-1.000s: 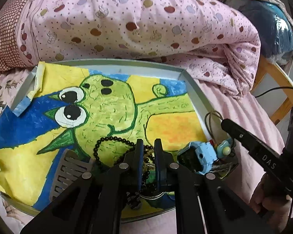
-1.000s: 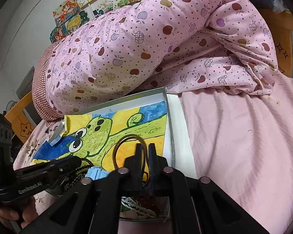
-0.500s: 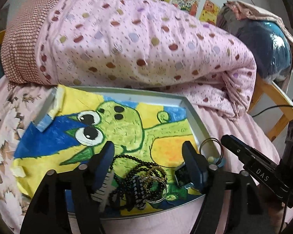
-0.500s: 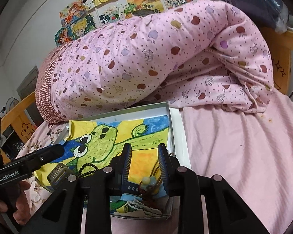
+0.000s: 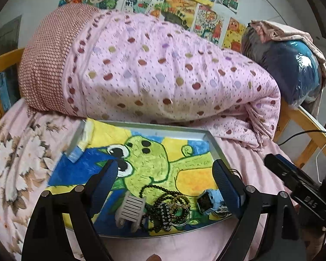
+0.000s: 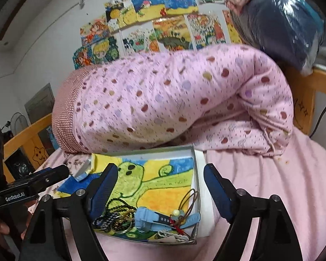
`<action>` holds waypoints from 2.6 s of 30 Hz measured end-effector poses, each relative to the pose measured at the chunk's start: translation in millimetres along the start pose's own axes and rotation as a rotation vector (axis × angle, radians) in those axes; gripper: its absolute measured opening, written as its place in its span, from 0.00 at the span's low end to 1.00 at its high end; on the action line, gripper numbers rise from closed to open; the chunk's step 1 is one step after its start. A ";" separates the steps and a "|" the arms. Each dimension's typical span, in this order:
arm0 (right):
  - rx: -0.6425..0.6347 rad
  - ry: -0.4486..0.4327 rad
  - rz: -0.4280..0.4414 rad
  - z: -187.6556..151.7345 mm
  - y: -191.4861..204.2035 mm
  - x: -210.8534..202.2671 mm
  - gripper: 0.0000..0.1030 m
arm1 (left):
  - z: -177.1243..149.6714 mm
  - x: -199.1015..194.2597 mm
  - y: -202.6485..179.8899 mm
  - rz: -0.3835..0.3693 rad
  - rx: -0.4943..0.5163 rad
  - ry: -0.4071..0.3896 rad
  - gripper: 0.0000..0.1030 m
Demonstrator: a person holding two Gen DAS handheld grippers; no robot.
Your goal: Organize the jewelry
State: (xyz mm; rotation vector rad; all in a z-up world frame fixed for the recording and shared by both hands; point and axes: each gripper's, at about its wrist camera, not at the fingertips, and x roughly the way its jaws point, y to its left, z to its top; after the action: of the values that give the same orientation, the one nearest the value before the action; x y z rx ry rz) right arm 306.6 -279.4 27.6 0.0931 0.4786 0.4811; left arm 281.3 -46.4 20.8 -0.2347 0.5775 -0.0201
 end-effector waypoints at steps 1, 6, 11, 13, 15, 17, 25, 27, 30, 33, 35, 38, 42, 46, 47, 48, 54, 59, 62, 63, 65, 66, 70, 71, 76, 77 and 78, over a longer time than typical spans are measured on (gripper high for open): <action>-0.009 -0.010 0.000 1.4 2.6 -4.5 0.82 | 1.1 -4.9 0.8 0.012 -0.001 -0.014 0.98; -0.030 -0.077 0.013 4.6 15.2 -31.5 0.95 | 2.7 -30.2 7.6 0.023 -0.018 -0.080 0.98; -0.054 -0.119 0.030 6.7 29.3 -54.8 1.00 | 0.2 -57.4 11.0 0.023 -0.009 -0.123 0.98; -0.056 -0.130 0.034 5.9 33.3 -63.0 1.00 | -1.0 -67.3 11.7 0.022 -0.001 -0.138 0.98; -0.062 -0.138 0.038 4.9 38.0 -70.3 1.00 | -2.5 -79.3 12.6 0.020 0.006 -0.153 0.98; -0.070 -0.144 0.039 2.1 43.9 -78.8 1.00 | -3.8 -88.3 13.8 0.017 0.007 -0.162 0.98; -0.083 -0.147 0.031 -12.8 57.3 -102.7 1.00 | -17.5 -125.2 17.3 0.049 0.037 -0.199 0.98; -0.083 -0.150 0.029 -16.8 61.1 -108.8 1.00 | -23.6 -134.5 18.1 0.053 0.049 -0.204 0.98; -0.084 -0.153 0.028 -22.1 65.8 -117.5 1.00 | -32.8 -145.1 20.0 0.064 0.058 -0.211 0.98; -0.085 -0.153 0.025 -28.3 71.8 -127.7 1.00 | -41.3 -155.3 20.8 0.071 0.063 -0.214 0.98; -0.088 -0.152 0.024 -32.3 75.4 -133.6 1.00 | -46.6 -161.9 21.4 0.071 0.069 -0.215 0.98; -0.092 -0.148 0.017 -39.4 82.2 -143.5 1.00 | -54.1 -170.4 21.4 0.072 0.082 -0.215 0.98; -0.084 -0.145 0.011 -46.0 87.0 -152.7 1.00 | -63.8 -180.6 23.0 0.071 0.087 -0.211 0.98; -0.093 -0.143 0.004 -52.2 93.3 -161.6 1.00 | -72.8 -189.4 27.2 0.064 0.078 -0.208 0.98; -0.093 -0.141 0.001 -53.7 94.7 -163.6 1.00 | -74.6 -191.8 27.4 0.066 0.081 -0.209 0.98; -0.092 -0.140 -0.001 -55.2 95.7 -164.8 1.00 | -76.8 -194.8 27.8 0.069 0.084 -0.211 0.98; -0.062 -0.120 -0.017 -65.7 98.0 -171.2 1.00 | -87.9 -205.5 31.8 0.073 0.089 -0.212 0.98; -0.057 -0.105 -0.037 -76.7 105.3 -172.9 1.00 | -98.0 -207.9 36.0 0.073 0.096 -0.197 0.98; -0.058 -0.097 -0.046 -84.5 109.1 -171.3 1.00 | -102.5 -207.1 38.6 0.069 0.092 -0.185 0.98; -0.058 -0.094 -0.049 -86.6 109.3 -170.6 1.00 | -104.8 -206.7 39.1 0.071 0.092 -0.182 0.98; -0.057 -0.079 -0.055 -93.3 109.7 -167.2 1.00 | -108.4 -205.7 40.0 0.075 0.092 -0.176 0.98; -0.056 -0.072 -0.058 -95.6 109.6 -165.8 1.00 | -111.3 -204.8 40.3 0.077 0.092 -0.171 0.98; -0.055 -0.050 -0.070 -104.1 108.2 -160.5 1.00 | -120.4 -199.1 41.3 0.085 0.101 -0.150 0.98; -0.054 -0.050 -0.072 -105.2 107.3 -160.1 1.00 | -122.4 -197.8 41.1 0.089 0.105 -0.147 0.98; -0.032 -0.072 -0.092 -110.1 100.8 -161.3 1.00 | -130.4 -192.4 38.9 0.088 0.121 -0.142 0.98; -0.033 -0.072 -0.104 -112.1 99.5 -159.9 1.00 | -131.7 -191.7 38.4 0.088 0.125 -0.143 0.98; -0.033 -0.068 -0.112 -113.0 98.7 -158.6 1.00 | -133.2 -190.5 37.8 0.089 0.130 -0.144 0.98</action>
State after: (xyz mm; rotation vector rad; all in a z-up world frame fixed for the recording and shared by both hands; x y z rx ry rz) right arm 88.9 -268.8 13.6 0.0505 0.4064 0.3744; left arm 47.5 -22.0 6.7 -0.0834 0.4413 0.0453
